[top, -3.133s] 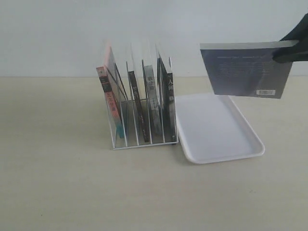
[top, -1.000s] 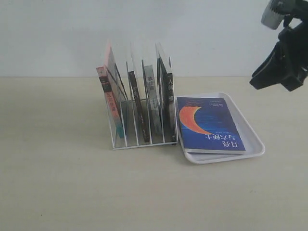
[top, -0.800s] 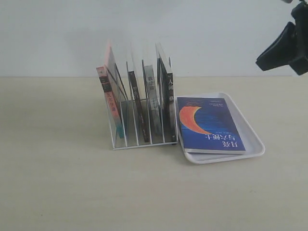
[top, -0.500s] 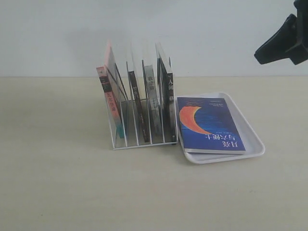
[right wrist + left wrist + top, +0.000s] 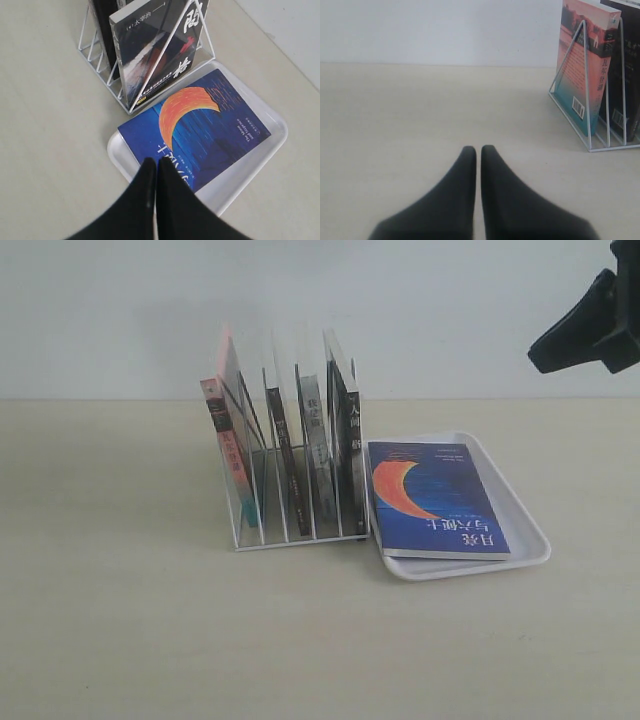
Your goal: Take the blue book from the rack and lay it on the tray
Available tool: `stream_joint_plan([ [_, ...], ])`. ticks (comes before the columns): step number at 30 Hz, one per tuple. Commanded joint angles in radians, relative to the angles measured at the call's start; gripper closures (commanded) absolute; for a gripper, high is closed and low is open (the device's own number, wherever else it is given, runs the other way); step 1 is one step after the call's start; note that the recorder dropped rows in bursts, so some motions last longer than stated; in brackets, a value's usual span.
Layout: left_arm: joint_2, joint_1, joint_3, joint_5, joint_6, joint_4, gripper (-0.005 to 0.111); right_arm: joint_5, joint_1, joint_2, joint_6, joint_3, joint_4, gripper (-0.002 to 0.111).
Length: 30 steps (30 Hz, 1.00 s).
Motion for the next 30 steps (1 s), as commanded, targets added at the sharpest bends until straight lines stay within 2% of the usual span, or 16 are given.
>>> stream_joint_plan([
  [1, -0.003, 0.002, -0.001, -0.004, 0.0, -0.004, 0.103, -0.025, 0.0, -0.009, 0.006, -0.005, 0.008, 0.108],
  [5, -0.003, 0.002, -0.001, -0.004, 0.0, -0.004, 0.103, -0.076, 0.0, -0.005, 0.016, -0.005, 0.025, 0.108],
  [11, -0.003, 0.002, -0.001, -0.004, 0.0, -0.004, 0.103, -0.115, 0.0, -0.096, 0.222, -0.004, 0.034, 0.108],
  [16, -0.003, 0.002, -0.001, -0.004, 0.0, -0.004, 0.103, -0.301, 0.0, -0.24, 0.247, 0.082, 0.054, 0.108],
  [19, -0.003, 0.002, -0.001, -0.004, 0.0, -0.004, 0.103, -0.497, 0.0, -0.354, 0.295, 0.226, 0.078, 0.108],
  [24, -0.003, 0.002, -0.001, -0.004, 0.0, -0.004, 0.103, -0.869, 0.0, -0.552, 0.4, 0.613, 0.198, 0.108],
  [27, -0.003, 0.002, -0.001, -0.004, 0.0, -0.004, 0.103, -1.03, 0.0, -0.671, 0.436, 0.869, 0.286, 0.108],
  [30, -0.003, 0.002, -0.001, -0.004, 0.0, -0.004, 0.103, -1.129, 0.0, -0.769, 0.453, 1.048, 0.295, 0.108],
])
